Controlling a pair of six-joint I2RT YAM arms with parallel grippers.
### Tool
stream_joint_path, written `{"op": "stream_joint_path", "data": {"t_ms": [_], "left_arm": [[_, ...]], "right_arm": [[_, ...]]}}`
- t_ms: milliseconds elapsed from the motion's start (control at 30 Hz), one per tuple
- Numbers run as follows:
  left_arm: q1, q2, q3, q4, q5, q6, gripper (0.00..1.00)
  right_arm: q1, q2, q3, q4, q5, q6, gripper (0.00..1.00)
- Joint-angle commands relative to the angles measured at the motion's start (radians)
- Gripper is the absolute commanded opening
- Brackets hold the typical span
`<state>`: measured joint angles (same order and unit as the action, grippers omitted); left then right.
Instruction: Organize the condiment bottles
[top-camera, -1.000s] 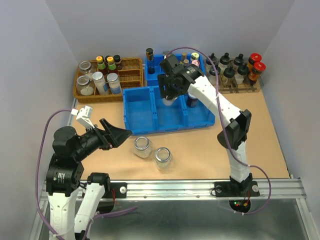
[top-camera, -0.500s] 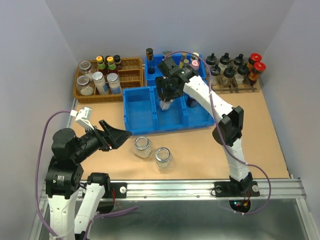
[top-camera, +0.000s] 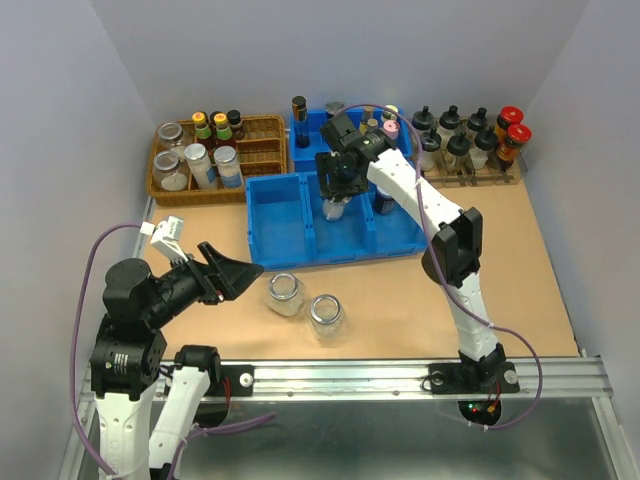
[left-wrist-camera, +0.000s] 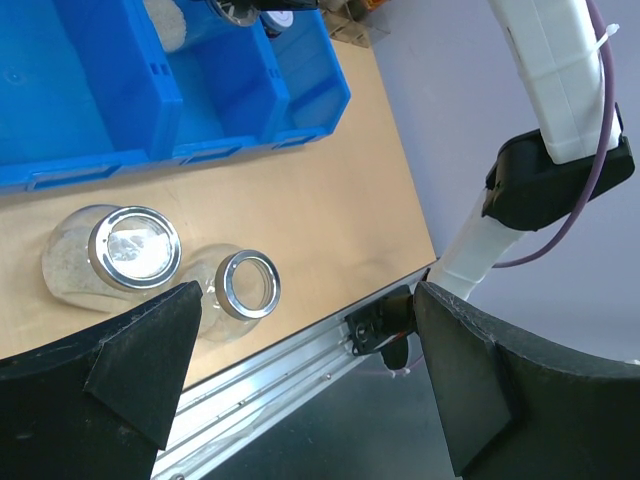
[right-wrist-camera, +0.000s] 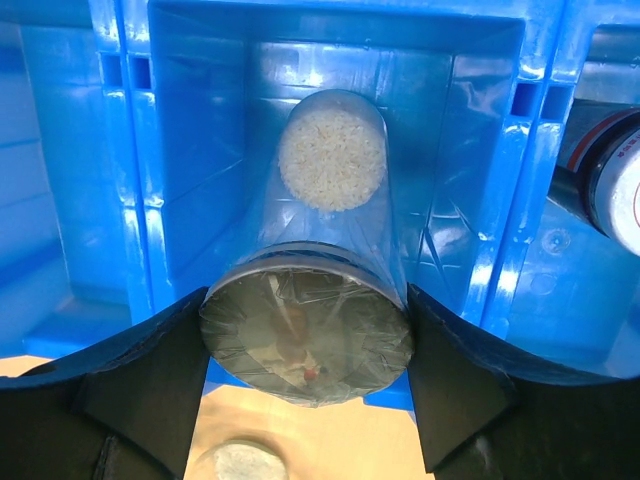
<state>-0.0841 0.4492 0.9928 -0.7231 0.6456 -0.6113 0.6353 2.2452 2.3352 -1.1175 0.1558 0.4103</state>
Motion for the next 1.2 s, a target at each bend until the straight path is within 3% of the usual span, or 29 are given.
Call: {"op": "stream_joint_path", "data": {"t_ms": [0, 133, 167, 267, 367, 567, 667, 833, 1067, 1167], "left_arm": [[-0.003, -0.007, 0.032, 0.021, 0.014, 0.005, 0.99], [-0.003, -0.009, 0.033, 0.016, 0.014, 0.005, 0.99], [-0.002, -0.009, 0.033, 0.014, 0.014, 0.005, 0.99], [-0.003, -0.012, 0.033, 0.013, 0.014, 0.004, 0.99], [-0.003, -0.015, 0.033, 0.011, 0.012, 0.002, 0.99], [-0.003, -0.018, 0.037, 0.008, 0.011, 0.001, 0.99], [-0.002, -0.018, 0.035, 0.01, 0.011, -0.001, 0.99], [-0.003, -0.017, 0.033, 0.016, 0.012, -0.004, 0.99], [-0.003, -0.018, 0.032, 0.014, 0.011, -0.008, 0.99], [-0.003, -0.017, 0.03, 0.017, 0.011, -0.01, 0.99]], "right_arm": [[-0.008, -0.009, 0.102, 0.042, -0.007, -0.015, 0.0], [-0.008, 0.002, 0.115, 0.027, -0.006, -0.022, 0.01], [-0.009, 0.004, 0.121, 0.024, -0.009, -0.024, 0.06], [-0.008, 0.01, 0.125, 0.019, -0.013, -0.036, 0.38], [-0.009, 0.016, 0.13, 0.015, -0.012, -0.036, 0.51], [-0.014, 0.021, 0.153, -0.001, 0.013, -0.034, 0.53], [-0.016, 0.019, 0.153, -0.005, 0.019, -0.044, 0.67], [-0.019, 0.021, 0.148, -0.007, 0.013, -0.044, 0.78], [-0.022, 0.019, 0.171, -0.007, 0.018, -0.045, 0.81], [-0.023, 0.017, 0.177, -0.005, 0.033, -0.047, 0.87]]}}
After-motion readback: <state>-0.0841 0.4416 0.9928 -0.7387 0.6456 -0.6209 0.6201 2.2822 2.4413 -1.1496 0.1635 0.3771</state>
